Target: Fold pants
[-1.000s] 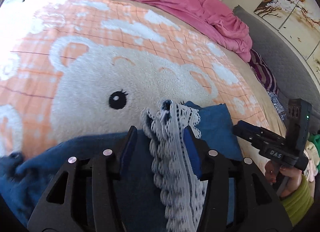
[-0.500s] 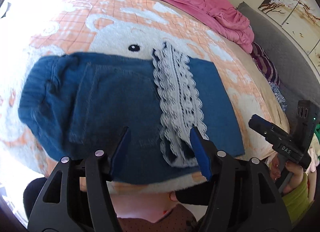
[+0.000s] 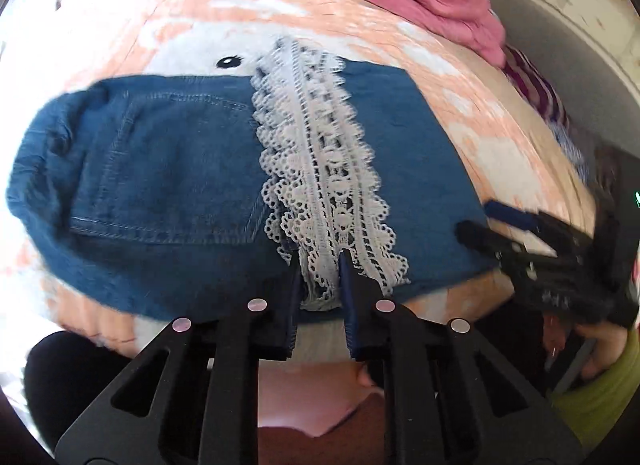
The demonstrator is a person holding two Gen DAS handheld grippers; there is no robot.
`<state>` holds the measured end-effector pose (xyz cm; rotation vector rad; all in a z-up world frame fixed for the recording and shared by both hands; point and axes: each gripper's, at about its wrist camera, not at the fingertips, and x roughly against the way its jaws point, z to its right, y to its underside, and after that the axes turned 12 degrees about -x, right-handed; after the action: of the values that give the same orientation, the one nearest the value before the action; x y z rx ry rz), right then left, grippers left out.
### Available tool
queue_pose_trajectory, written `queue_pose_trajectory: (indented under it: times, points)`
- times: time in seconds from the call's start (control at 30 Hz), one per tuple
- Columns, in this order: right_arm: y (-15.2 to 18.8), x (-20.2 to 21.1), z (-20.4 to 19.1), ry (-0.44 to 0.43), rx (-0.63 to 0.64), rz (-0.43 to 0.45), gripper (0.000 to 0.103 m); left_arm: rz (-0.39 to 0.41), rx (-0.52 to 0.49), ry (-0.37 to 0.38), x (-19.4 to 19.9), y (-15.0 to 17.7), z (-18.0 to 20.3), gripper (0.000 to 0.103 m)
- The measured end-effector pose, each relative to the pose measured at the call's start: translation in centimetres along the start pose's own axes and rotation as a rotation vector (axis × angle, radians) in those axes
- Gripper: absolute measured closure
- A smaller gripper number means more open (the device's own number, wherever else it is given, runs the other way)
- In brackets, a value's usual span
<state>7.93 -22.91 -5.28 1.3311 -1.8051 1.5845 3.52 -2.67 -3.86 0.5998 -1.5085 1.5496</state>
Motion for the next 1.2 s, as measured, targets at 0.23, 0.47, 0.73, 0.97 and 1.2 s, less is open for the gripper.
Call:
queue_pose_trajectory:
  times: [0.23,0.47,0.73,0.97,1.2]
  points:
    - [0.0,2.1,-2.1,-0.053,0.065,0.067,0.032,0.003,0.008,-0.036,-0.2,0.2,-0.3,0.084]
    - [0.8,-1.3,-3.3,-0.008,0.11,-0.038,0.032,0.02,-0.004,-0.067,1.1,-0.5,-0.3,0.07]
    - [0.7,-1.3,-3.3,0.002,0.075,-0.042,0.031,0.021,-0.003,-0.081,2.1,-0.7,-0.3,0.064]
    - [0.5,0.6,-3.6,-0.005,0.05,-0.006,0.03,0.034,0.006,-0.087,2.9,-0.6,-0.7,0.054]
    - [-0.2,2.1,-3.9,0.024,0.041,0.039,0.022,0.061,0.01,-0.092,4.0,-0.5,-1.1,0.044]
